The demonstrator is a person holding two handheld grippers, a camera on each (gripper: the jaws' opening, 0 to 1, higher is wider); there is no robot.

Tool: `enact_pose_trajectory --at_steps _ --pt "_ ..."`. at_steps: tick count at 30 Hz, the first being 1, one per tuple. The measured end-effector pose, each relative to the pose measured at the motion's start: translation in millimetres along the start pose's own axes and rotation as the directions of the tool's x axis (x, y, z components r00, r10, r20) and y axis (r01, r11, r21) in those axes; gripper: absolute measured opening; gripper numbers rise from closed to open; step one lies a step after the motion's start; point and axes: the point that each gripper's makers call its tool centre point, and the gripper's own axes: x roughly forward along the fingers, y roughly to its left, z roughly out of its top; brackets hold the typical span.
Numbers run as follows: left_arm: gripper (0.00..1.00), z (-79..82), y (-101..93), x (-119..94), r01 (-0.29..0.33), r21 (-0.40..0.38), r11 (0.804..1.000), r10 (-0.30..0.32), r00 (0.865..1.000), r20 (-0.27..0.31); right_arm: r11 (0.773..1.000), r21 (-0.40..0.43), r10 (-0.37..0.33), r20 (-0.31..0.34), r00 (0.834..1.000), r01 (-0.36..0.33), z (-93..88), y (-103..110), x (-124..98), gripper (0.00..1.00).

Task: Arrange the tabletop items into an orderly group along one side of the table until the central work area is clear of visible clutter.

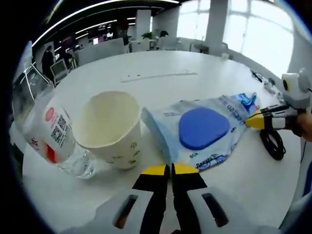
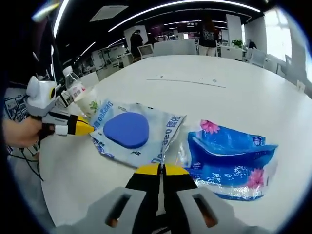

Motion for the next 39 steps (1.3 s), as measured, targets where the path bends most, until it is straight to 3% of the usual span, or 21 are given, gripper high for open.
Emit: enact_pose_trajectory --at_steps 3,8,13,16,19,23,27,31,35,39 --pt "0.0 -1.6 -1.1 -1.2 -0.006 0.022 1.0 0.006 1.0 0.004 1.0 -0.015 -0.005 -0.008 1.0 0.005 -2.2 -0.5 -0.3 0.0" --pt "0.0 -2.4 0.2 -1.5 -0.007 -0.02 1.0 0.007 1.0 0.016 0.996 -0.085 -0.019 -0.029 0.999 0.017 -3.6 -0.3 1.3 0.0" --pt "0.01 -2.1 2.0 -0.4 -0.013 -0.062 0.998 0.013 1.0 -0.002 0.998 -0.05 -0.036 -0.05 0.998 0.033 -1.4 -1.5 4.5 0.0" --pt "0.04 -0.8 1.4 -4.8 -0.018 -0.108 0.994 0.017 1.0 -0.012 0.989 -0.15 -0.024 -0.052 0.998 0.016 2.6 0.6 1.4 0.0" --pt "0.14 6.0 -6.4 -11.7 0.004 -0.162 0.987 0.002 0.999 0.036 0.985 -0.174 -0.008 -0.023 1.0 0.004 11.0 8.0 -5.0 0.07" --pt "0.24 4.2 -11.9 -21.5 0.005 -0.188 0.982 0.005 0.999 0.051 0.977 -0.211 0.006 0.018 1.0 -0.002 21.1 18.4 -11.6 0.17" --pt "0.34 0.0 -16.1 -33.5 0.014 -0.208 0.978 0.0 0.998 0.067 0.973 -0.228 0.038 0.068 0.997 -0.021 31.0 32.9 -23.8 0.19" --pt "0.44 3.3 -18.8 -50.6 0.045 -0.235 0.971 -0.016 0.992 0.127 0.972 -0.235 0.046 0.118 0.992 -0.017 36.8 42.0 -41.0 0.24" --pt "0.66 9.8 -23.5 -67.1 0.108 -0.268 0.957 -0.053 0.977 0.207 0.975 -0.222 0.046 0.16 0.986 -0.009 38.4 42.1 -58.4 0.33" --pt "0.89 12.1 -23.5 -81.9 0.108 -0.233 0.967 -0.054 0.972 0.227 0.984 -0.178 0.034 0.181 0.983 -0.002 36.8 40.7 -75.4 0.38"
